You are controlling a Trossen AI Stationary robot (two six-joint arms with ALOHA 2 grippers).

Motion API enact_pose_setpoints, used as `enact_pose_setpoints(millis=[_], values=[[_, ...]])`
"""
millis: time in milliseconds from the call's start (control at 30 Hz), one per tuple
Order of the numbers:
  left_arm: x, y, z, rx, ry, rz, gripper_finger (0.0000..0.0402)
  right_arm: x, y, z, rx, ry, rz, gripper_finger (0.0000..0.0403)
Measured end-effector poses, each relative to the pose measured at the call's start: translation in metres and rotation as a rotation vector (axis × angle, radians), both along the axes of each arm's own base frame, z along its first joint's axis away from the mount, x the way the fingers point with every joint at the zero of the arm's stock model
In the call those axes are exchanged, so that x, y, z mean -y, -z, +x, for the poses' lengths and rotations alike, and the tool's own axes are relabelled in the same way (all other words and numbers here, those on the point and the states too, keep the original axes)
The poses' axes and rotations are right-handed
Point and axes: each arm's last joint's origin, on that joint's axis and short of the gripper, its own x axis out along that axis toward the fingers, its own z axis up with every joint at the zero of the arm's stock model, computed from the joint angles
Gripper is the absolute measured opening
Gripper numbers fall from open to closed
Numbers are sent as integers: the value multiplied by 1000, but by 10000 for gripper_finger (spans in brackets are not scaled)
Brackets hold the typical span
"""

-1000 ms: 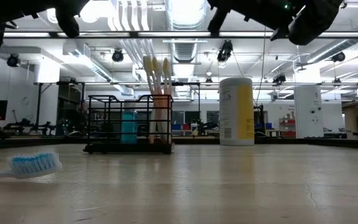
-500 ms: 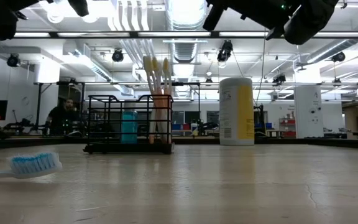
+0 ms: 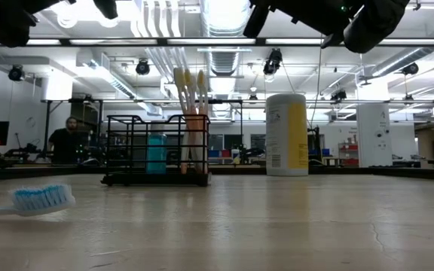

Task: Pick & Place toothbrushing station
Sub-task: Put the orange toothbrush into the right section of the wire organizer

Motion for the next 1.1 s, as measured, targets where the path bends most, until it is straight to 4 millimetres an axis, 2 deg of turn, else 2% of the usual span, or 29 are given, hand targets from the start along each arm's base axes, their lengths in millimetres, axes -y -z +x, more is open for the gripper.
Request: enact_pose_setpoints(millis=[533, 1100], values=[[2, 3, 1, -21, 37, 24, 167, 0, -6, -1, 50, 1, -19, 28], [1, 2, 1, -16, 43, 12, 167, 1, 2, 3, -45, 4, 3, 28]])
